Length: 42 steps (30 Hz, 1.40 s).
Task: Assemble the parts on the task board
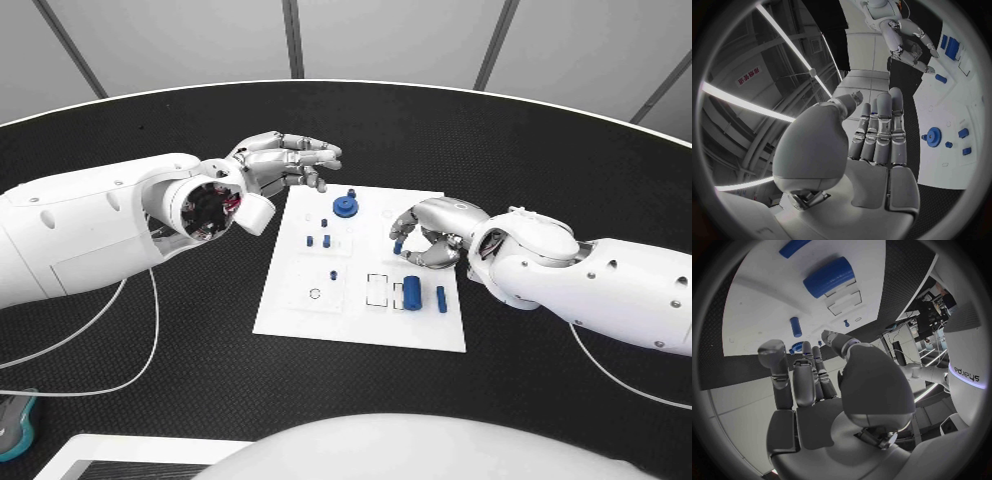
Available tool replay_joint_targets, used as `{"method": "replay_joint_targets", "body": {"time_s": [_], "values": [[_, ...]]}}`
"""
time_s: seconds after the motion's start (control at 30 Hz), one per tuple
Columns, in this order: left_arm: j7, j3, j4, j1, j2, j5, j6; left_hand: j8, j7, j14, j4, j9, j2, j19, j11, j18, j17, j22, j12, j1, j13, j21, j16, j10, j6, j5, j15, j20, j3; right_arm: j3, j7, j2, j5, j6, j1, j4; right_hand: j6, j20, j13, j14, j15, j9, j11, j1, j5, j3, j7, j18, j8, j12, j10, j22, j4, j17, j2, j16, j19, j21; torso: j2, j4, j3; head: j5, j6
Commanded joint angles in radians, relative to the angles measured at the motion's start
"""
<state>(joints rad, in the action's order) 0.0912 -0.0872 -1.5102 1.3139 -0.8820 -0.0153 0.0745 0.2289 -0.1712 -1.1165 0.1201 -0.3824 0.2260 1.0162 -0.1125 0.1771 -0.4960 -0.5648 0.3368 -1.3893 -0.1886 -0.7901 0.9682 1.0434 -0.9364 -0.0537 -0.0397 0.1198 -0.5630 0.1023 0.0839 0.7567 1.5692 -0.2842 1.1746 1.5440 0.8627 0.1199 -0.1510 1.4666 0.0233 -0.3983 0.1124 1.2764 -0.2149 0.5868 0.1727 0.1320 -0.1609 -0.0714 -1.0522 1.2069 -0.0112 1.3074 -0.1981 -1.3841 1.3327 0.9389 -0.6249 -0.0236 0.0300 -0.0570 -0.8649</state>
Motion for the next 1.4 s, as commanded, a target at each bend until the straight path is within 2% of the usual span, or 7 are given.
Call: {"method": "replay_joint_targets", "body": {"time_s": [0.03, 0.33, 0.53, 0.97, 1.4], "values": [[0.000, 0.000, 0.000, 0.000, -0.001, 0.000, 0.000, 0.003, -0.008, 0.006, 0.000, -0.001, -0.012, 0.000, 0.001, 0.006, -0.001, 0.001, 0.002, -0.002, -0.001, 0.005, -0.002, -0.004, 0.000, 0.005, 0.002, 0.007, 0.004, 0.000, -0.002, -0.013, 0.000, 0.003, 0.001, -0.020, -0.003, 0.003, 0.002, 0.046, 0.001, 0.000, 0.000, 0.001, 0.004, -0.005, -0.004, -0.007, 0.004, 0.002, 0.011, -0.004, 0.000, 0.001, -0.011, 0.003, -0.003, -0.008, -0.002, 0.0023, 0.0007, 0.002, 0.003], [-0.001, 0.000, 0.003, 0.000, 0.000, 0.000, 0.000, 0.003, -0.008, 0.006, 0.000, -0.001, -0.012, 0.000, 0.001, 0.006, -0.001, 0.001, 0.002, -0.002, -0.001, 0.005, -0.002, -0.004, 0.000, 0.005, 0.002, 0.007, 0.004, 0.000, 0.003, -0.043, 0.000, -0.017, 0.002, -0.071, -0.007, 0.002, 0.006, 0.046, 0.002, 0.001, 0.001, 0.010, 0.002, -0.002, -0.005, -0.007, 0.008, 0.003, 0.021, -0.007, 0.002, 0.001, -0.005, 0.003, -0.005, -0.015, 0.000, 0.0006, 0.0019, 0.002, 0.004], [-0.002, 0.000, 0.005, 0.000, 0.004, 0.000, -0.002, 0.003, -0.008, 0.006, 0.000, -0.001, -0.012, 0.000, 0.001, 0.006, -0.001, 0.001, 0.002, -0.002, -0.001, 0.005, -0.002, -0.004, 0.000, 0.005, 0.002, 0.007, 0.004, 0.000, -0.001, -0.062, 0.000, -0.020, 0.002, -0.093, -0.005, 0.002, 0.008, 0.046, 0.002, 0.000, 0.001, 0.016, 0.001, 0.001, -0.005, -0.007, 0.007, 0.002, 0.024, -0.005, 0.004, 0.001, -0.001, 0.002, -0.004, -0.013, 0.000, 0.0006, 0.0003, 0.003, 0.006], [-0.003, 0.000, 0.011, 0.000, 0.012, 0.000, -0.006, 0.004, -0.008, 0.006, 0.000, -0.001, -0.013, 0.000, 0.001, 0.006, -0.002, 0.001, 0.003, -0.002, -0.001, 0.005, -0.001, -0.004, 0.000, 0.005, 0.002, 0.007, 0.005, 0.001, 0.015, -0.109, 0.012, 0.082, 0.002, -0.161, -0.001, 0.002, 0.009, 0.046, 0.002, -0.001, 0.002, 0.019, 0.002, 0.002, -0.007, -0.007, 0.005, 0.001, 0.024, -0.008, 0.004, 0.002, 0.002, 0.001, -0.005, -0.018, -0.001, 0.0003, 0.0006, 0.007, 0.003], [-0.004, 0.000, 0.014, 0.000, 0.014, 0.000, -0.008, 0.004, -0.008, 0.006, 0.000, -0.001, -0.013, 0.000, 0.001, 0.006, -0.002, 0.001, 0.003, -0.002, -0.001, 0.005, -0.001, -0.004, 0.000, 0.005, 0.002, 0.007, 0.005, 0.001, 0.019, -0.123, 0.020, 0.092, 0.001, -0.192, 0.018, 0.002, 0.012, 0.045, 0.002, -0.006, 0.001, 0.025, 0.002, 0.007, -0.006, -0.007, -0.004, -0.006, 0.017, -0.006, 0.003, 0.001, 0.012, 0.001, -0.003, -0.018, -0.001, 0.0002, 0.0003, 0.009, 0.003]]}}
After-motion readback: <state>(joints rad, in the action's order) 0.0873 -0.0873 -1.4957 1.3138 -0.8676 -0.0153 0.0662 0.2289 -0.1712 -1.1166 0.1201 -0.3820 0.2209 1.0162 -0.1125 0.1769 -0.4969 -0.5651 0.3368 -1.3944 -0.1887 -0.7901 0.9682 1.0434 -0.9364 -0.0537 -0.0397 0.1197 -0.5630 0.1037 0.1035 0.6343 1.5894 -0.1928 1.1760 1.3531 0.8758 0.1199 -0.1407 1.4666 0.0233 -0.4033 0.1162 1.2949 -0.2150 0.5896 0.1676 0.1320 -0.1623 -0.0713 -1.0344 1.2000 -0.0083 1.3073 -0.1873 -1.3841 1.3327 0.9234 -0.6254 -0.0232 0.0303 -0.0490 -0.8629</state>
